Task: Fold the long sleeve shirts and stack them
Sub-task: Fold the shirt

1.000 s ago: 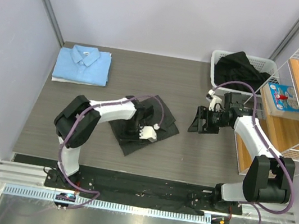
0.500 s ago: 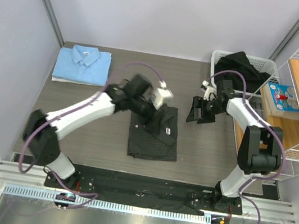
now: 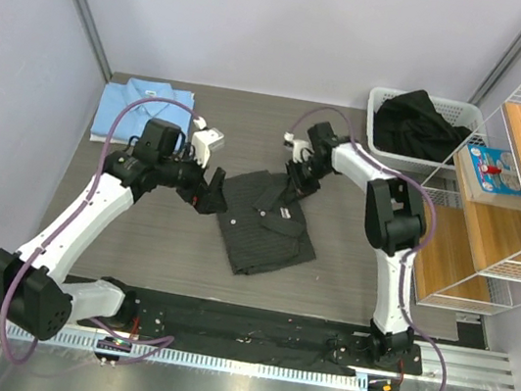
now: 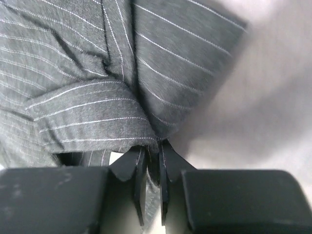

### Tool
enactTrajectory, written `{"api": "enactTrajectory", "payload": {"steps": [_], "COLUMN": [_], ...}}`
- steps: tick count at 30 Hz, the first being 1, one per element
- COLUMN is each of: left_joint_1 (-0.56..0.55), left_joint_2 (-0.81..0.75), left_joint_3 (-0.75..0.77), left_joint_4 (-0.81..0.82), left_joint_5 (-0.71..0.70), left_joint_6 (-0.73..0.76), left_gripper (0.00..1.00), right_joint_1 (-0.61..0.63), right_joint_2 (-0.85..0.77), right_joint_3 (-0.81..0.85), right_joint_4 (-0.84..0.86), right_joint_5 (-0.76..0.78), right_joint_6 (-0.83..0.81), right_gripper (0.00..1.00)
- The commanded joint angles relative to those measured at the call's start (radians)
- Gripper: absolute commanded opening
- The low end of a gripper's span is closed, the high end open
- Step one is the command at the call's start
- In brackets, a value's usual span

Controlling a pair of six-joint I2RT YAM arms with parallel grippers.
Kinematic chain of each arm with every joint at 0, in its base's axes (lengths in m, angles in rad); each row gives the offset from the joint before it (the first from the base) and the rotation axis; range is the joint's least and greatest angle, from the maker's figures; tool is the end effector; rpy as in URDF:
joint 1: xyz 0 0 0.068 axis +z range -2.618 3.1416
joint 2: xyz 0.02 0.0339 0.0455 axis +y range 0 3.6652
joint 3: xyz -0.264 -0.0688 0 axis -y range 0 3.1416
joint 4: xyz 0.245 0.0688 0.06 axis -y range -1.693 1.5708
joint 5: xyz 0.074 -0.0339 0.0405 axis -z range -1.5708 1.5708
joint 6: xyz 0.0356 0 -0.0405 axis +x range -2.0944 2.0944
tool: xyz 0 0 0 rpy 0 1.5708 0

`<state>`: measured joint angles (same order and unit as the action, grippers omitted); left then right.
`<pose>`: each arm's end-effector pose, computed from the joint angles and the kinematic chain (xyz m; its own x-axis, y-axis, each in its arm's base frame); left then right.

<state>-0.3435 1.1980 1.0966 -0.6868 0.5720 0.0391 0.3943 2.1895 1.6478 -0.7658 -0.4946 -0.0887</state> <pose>0.2260 -0.1013 0.3206 -0.6420 0.2646 -0.7196 0.6682 0.6533 -0.3560 0.4010 0.1852 0.1519 -0.8479 -0.4372 -0.2998 -0.5294 0.7293 0.4335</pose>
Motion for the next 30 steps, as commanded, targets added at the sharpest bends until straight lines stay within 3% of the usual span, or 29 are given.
{"api": "enactTrajectory", "payload": {"steps": [1, 4, 5, 9, 12, 16, 22, 23, 24, 26, 30], "left_joint_1": [0.008, -0.005, -0.032, -0.135, -0.187, -0.253, -0.454, -0.489, -0.505, -0.545, -0.49], "left_joint_2": [-0.008, 0.047, 0.079, 0.248, 0.4, 0.552, 0.643, 0.647, 0.649, 0.629, 0.462], "left_joint_3": [-0.07, -0.115, -0.122, -0.093, -0.037, 0.038, 0.088, 0.098, 0.121, 0.157, 0.167], "left_joint_4": [-0.019, -0.013, -0.002, 0.044, 0.061, 0.035, 0.033, 0.053, 0.062, 0.078, 0.116], "left_joint_5": [0.083, 0.123, 0.085, -0.087, -0.167, -0.199, -0.169, -0.152, -0.133, -0.117, -0.044], "left_joint_6": [0.184, 0.325, 0.341, 0.401, 0.372, 0.286, -0.009, -0.068, -0.126, -0.137, -0.173], "left_gripper": [0.74, 0.6, 0.59, 0.57, 0.56, 0.41, 0.29, 0.29, 0.35, 0.43, 0.65], "right_joint_1": [0.116, 0.175, 0.175, 0.117, 0.04, -0.108, -0.221, -0.233, -0.236, -0.248, -0.261], "right_joint_2": [0.146, 0.164, 0.142, 0.063, -0.032, -0.151, -0.428, -0.457, -0.49, -0.556, -0.588], "right_joint_3": [0.326, 0.443, 0.455, 0.462, 0.414, 0.33, -0.061, -0.171, -0.224, -0.35, -0.445], "right_joint_4": [-0.036, -0.078, -0.072, -0.035, 0.005, -0.013, -0.058, -0.058, -0.055, -0.027, -0.003], "right_joint_5": [0.042, 0.047, 0.051, 0.068, 0.103, 0.042, -0.104, -0.11, -0.117, -0.104, -0.107], "right_joint_6": [-0.284, -0.472, -0.486, -0.409, -0.346, -0.194, -0.076, -0.068, -0.066, -0.071, -0.065], "right_gripper": [0.16, 0.25, 0.36, 0.58, 0.66, 0.65, 0.53, 0.52, 0.52, 0.51, 0.5]}}
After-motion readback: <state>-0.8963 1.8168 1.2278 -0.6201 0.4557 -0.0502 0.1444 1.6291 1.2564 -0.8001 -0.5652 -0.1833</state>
